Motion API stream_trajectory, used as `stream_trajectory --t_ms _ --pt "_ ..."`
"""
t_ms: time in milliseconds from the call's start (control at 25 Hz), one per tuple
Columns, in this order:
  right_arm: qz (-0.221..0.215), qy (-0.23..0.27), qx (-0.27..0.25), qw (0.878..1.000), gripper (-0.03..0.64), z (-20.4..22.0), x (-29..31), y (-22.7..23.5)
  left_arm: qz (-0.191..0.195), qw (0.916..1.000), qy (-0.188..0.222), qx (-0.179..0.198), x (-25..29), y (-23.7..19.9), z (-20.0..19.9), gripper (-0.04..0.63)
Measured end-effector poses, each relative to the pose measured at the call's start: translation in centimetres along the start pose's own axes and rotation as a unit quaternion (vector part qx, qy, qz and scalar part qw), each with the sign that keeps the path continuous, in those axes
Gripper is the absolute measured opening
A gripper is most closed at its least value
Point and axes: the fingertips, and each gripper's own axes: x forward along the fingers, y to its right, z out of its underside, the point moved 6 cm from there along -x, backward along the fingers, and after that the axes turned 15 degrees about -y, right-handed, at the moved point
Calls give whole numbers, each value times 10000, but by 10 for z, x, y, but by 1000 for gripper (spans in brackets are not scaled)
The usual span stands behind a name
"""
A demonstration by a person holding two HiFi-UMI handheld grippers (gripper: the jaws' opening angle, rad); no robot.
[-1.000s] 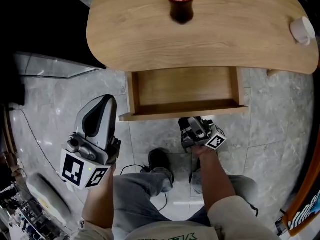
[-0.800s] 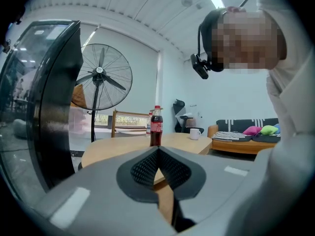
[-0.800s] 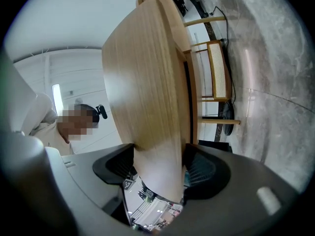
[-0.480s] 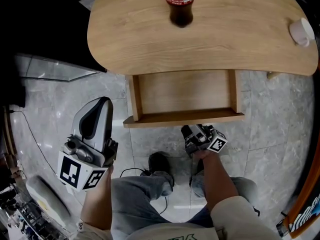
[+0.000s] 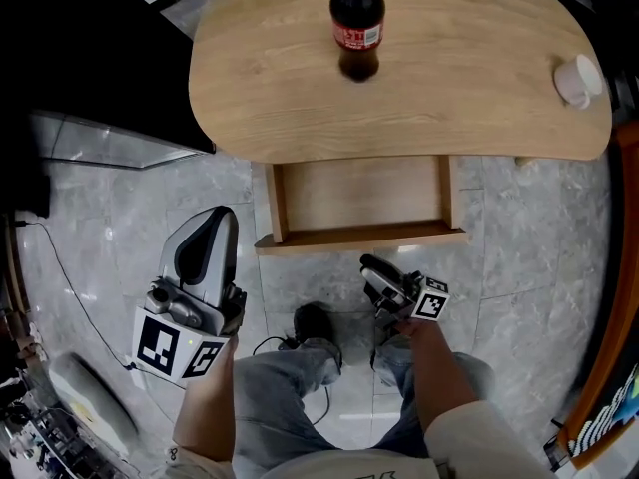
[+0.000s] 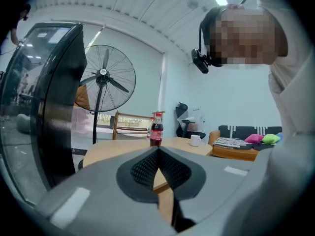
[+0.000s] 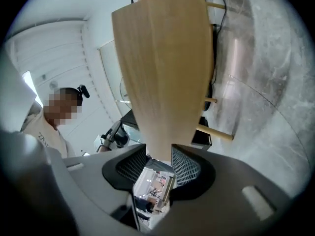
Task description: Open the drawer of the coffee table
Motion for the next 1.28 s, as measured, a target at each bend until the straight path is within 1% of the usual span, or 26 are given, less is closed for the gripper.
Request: stream_trajectory --t_ms 120,240,360,440,520,640,800,920,960,1000,1080,1160,1200,1280 --pt "35 -328 -323 9989 126 -17 8 -57 15 9999 -2 -116 -10 6 -29 -2" --pt "145 -628 -903 9938 90 -47 23 -136 46 9998 -83 -193 -28 11 -70 -2" --pt "306 -889 -1682 9813 69 -94 42 -226 92 9996 -96 -232 -49 15 -121 -2" --pt "433 -1021 -2318 9664 61 -136 57 -288 99 9997 -21 -236 -58 15 -161 -2" --pt "631 -1125 -2955 9466 52 -174 72 -353 90 9997 34 -237 -71 14 -201 -2" --pt "1086 -1208 -3866 9078 21 -221 91 -451 65 9998 105 -176 -98 12 -263 0" --pt "1781 -807 -4787 8559 5 -279 98 -570 -20 9993 383 -37 -131 9 -346 -2" --pt "2397 -502 -5370 8072 5 -316 98 -642 -115 9975 681 121 -146 -1 -397 -2" --pt "2598 -412 -5489 7934 5 -325 96 -661 -149 9971 732 111 -150 -3 -410 -2" --pt "2794 -316 -5551 7828 5 -331 92 -679 -184 9970 745 82 -154 -3 -421 -2" --pt "3193 -109 -5584 7656 5 -339 84 -708 -242 9971 717 22 -161 -2 -438 -2" --pt "3559 113 -5612 7472 5 -344 78 -727 -280 9971 705 -3 -168 -1 -452 -2" --pt "3701 234 -5623 7391 5 -346 75 -733 -302 9970 711 6 -171 0 -457 -2" --pt "3863 464 -5624 7296 5 -350 69 -745 -348 9967 728 55 -178 4 -467 -2"
